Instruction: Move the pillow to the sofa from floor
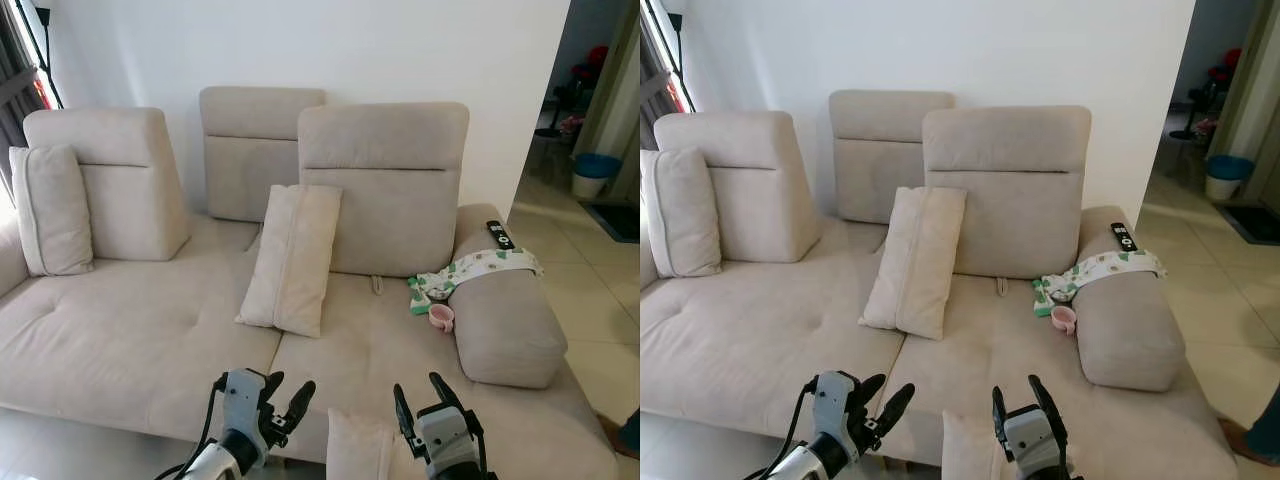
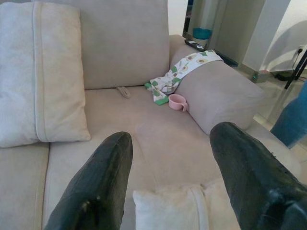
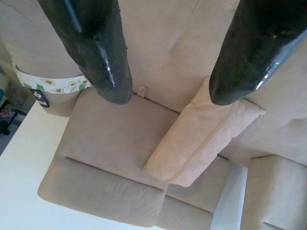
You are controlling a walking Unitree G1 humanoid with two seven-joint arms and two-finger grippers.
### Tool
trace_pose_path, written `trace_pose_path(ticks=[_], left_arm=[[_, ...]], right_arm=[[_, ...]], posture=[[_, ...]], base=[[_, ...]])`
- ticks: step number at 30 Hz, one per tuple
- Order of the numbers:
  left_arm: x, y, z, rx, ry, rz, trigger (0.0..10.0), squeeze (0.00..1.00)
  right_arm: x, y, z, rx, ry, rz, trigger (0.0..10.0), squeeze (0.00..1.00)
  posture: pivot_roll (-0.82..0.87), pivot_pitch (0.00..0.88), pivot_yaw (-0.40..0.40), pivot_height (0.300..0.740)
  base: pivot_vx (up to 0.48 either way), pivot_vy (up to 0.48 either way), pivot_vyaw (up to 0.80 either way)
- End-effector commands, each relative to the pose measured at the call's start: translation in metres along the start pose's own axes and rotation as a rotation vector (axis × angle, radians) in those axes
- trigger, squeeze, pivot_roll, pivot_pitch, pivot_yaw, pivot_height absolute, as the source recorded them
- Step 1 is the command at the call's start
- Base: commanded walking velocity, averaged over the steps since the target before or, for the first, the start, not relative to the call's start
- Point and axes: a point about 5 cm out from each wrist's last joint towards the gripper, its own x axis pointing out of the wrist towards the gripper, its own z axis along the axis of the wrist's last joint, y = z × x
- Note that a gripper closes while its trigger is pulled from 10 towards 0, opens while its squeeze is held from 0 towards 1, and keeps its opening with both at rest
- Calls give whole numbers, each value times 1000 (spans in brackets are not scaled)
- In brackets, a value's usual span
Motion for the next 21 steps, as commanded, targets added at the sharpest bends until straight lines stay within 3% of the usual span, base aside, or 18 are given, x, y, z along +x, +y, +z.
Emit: trace_pose_path(ticks=[1,21], left_arm=[[-4,2,-4,24,22,0,10000,0],[-6,1,-4,36,22,-4,10000,0]], right_arm=[[0,2,1,-1,-1,8,10000,0],[-2,3,1,0,4,12,10000,0]], posture=[[84,0,82,673],[87,0,83,601]], base=[[0,0,0],[0,0,0]])
